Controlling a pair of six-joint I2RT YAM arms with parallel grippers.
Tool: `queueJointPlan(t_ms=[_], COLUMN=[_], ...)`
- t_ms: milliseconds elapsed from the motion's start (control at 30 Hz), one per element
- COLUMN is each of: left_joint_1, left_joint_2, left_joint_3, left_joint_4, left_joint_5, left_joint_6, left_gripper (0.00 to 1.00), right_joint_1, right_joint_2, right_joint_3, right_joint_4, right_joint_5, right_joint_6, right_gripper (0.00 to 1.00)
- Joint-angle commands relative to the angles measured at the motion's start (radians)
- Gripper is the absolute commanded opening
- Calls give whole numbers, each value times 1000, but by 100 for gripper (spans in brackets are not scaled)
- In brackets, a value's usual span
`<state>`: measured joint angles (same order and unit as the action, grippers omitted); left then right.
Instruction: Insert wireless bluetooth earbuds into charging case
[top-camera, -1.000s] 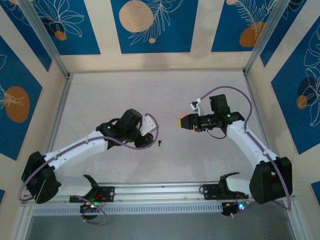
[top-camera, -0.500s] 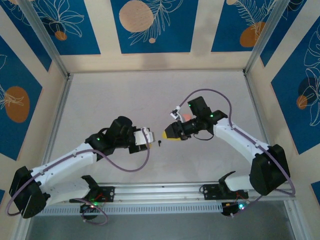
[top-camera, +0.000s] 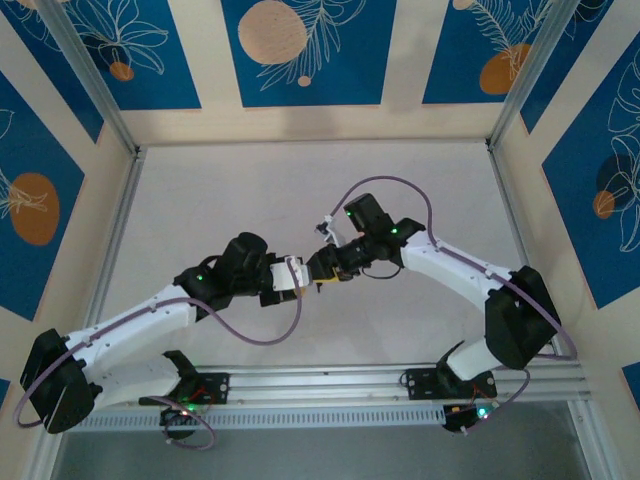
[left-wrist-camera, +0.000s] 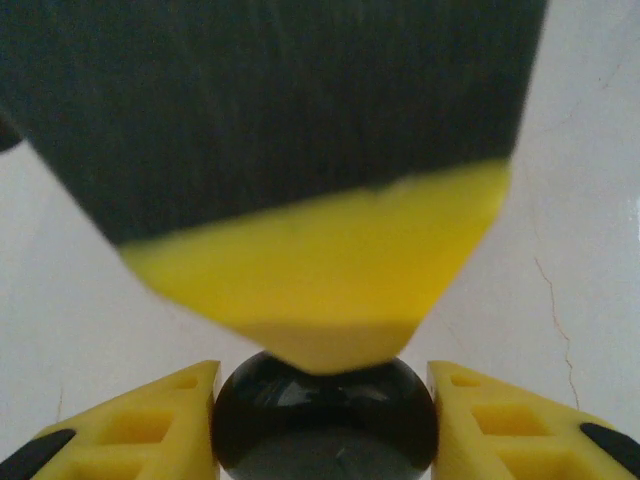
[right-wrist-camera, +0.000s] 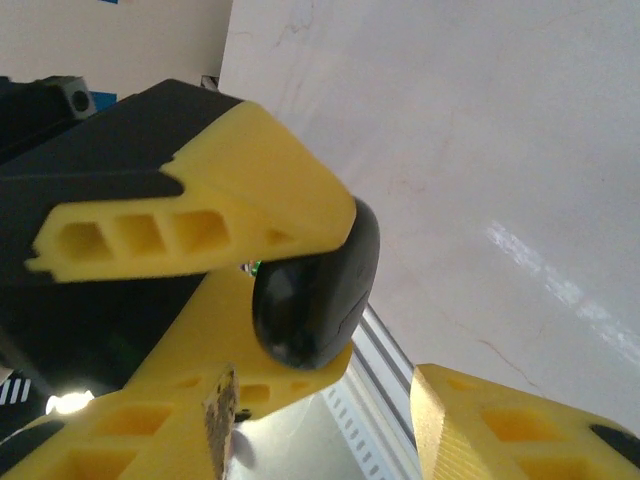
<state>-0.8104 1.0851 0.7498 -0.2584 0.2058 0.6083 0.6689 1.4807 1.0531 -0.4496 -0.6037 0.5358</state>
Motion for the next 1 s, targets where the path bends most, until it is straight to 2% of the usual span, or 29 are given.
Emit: queueJointPlan(t_ms=[0, 267, 400, 467, 533, 600, 700, 767, 800, 967], left_joint_1=[-15, -15, -15, -16, -15, -15, -14, -12, -8, 30], left_joint_2=[-10, -19, -25, -25, -24, -22, -29, -47, -62, -115], left_joint_3=[7, 0, -6, -8, -11, -12, -19, -33, -47, -110], left_joint_4=[30, 54, 75, 79, 83, 82, 98, 125, 152, 237], left_joint_5=[15, 18, 22, 20, 7, -12, -48, -61, -63, 13], left_joint_6=[-13, -36, -48, -53, -55, -62, -103, -139, -158, -233], left_gripper=[37, 37, 38, 40, 48, 61, 74, 93, 97, 100], right_joint_1=[24, 40, 41, 41, 39, 33, 12, -5, -13, -52], right_joint_2=[21, 44, 42, 32, 18, -4, -48, -89, -112, -196], right_joint_3=[18, -2, -9, -13, -19, -35, -72, -114, -142, -246], right_joint_4=[57, 120, 127, 130, 129, 133, 156, 190, 215, 320], right_joint_5=[-15, -31, -34, -31, -20, 1, 28, 49, 51, 28], right_joint_6=[44, 79, 76, 70, 61, 45, 11, -23, -51, -222], right_gripper=[49, 44, 26, 21, 18, 18, 18, 18, 18, 18])
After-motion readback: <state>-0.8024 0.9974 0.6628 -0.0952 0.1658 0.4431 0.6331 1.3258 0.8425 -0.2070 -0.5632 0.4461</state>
